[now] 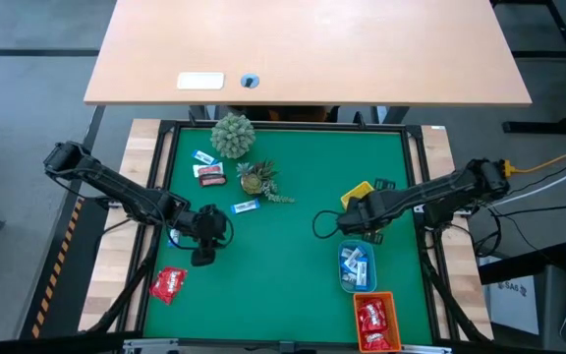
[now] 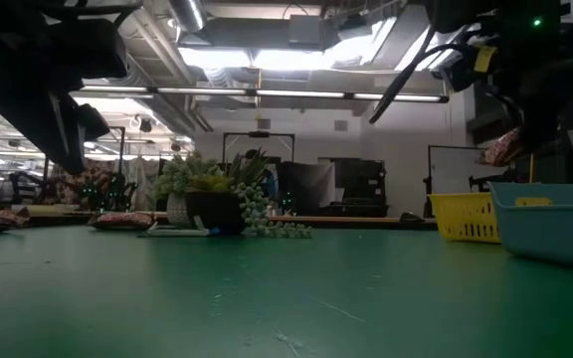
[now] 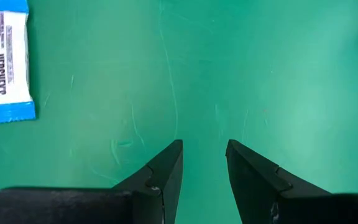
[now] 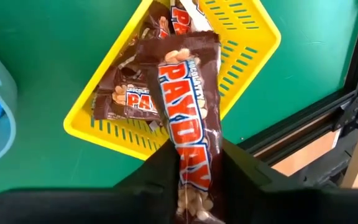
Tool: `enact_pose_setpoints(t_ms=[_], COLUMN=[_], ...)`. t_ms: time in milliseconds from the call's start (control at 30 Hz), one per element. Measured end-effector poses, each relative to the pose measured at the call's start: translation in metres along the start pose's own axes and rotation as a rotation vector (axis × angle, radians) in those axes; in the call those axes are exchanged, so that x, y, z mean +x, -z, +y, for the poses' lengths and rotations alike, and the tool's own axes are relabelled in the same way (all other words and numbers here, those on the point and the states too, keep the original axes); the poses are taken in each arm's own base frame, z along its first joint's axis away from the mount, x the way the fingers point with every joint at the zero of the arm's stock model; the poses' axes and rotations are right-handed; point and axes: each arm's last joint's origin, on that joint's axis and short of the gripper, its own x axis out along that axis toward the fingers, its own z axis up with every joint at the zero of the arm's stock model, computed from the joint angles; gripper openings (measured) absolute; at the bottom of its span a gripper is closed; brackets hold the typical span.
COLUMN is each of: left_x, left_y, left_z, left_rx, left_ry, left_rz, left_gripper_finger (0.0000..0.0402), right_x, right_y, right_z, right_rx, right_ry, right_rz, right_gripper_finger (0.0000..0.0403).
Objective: Sort candy
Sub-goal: Put the brown candy into the yellow bin, then put the white chocolate into the blue bin
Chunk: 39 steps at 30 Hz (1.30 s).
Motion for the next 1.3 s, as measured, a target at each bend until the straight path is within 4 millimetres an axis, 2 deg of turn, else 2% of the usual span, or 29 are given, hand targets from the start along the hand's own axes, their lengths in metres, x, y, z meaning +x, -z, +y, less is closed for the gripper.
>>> enact_pose_setpoints(t_ms=[300, 400, 533, 700, 967, 1300], left_x=[0.0, 0.0, -0.001, -0.002, 0.0, 0.034], left_y=[-0.001, -0.002, -0.004, -0.011, -0.027, -0.033], left_z=[0.002, 0.003, 0.006, 0.017, 0.037, 0.061], left_rx=[-0.007, -0.008, -0.011, -0.044, -0.055, -0.088], left_ry=[-0.067, -0.102, -0.187, -0.349, -0.466, -0.476], left_rz=[-0.043, -0.066, -0.121, -0.222, -0.292, -0.158], left_gripper_finger=[0.0122, 0.0142, 0.0188, 0.0235, 0.0246, 0.0247], right_x=[0.0, 0.0, 0.0, 0.0, 0.0, 0.0], right_y=[0.0, 0.0, 0.0, 0.0, 0.0, 0.0], right_z=[0.0, 0.0, 0.0, 0.0, 0.0, 0.0], right_rx=[-0.003, -0.003, -0.003, -0.003, -0.003, 0.0], right_ry=[0.0, 0.001, 0.0, 0.0, -0.001, -0.003], right_rz=[0.001, 0.001, 0.001, 0.0, 0.0, -0.002], right_gripper_finger=[0.0229, 0.0266, 0.0296, 0.031, 0.0308, 0.0308])
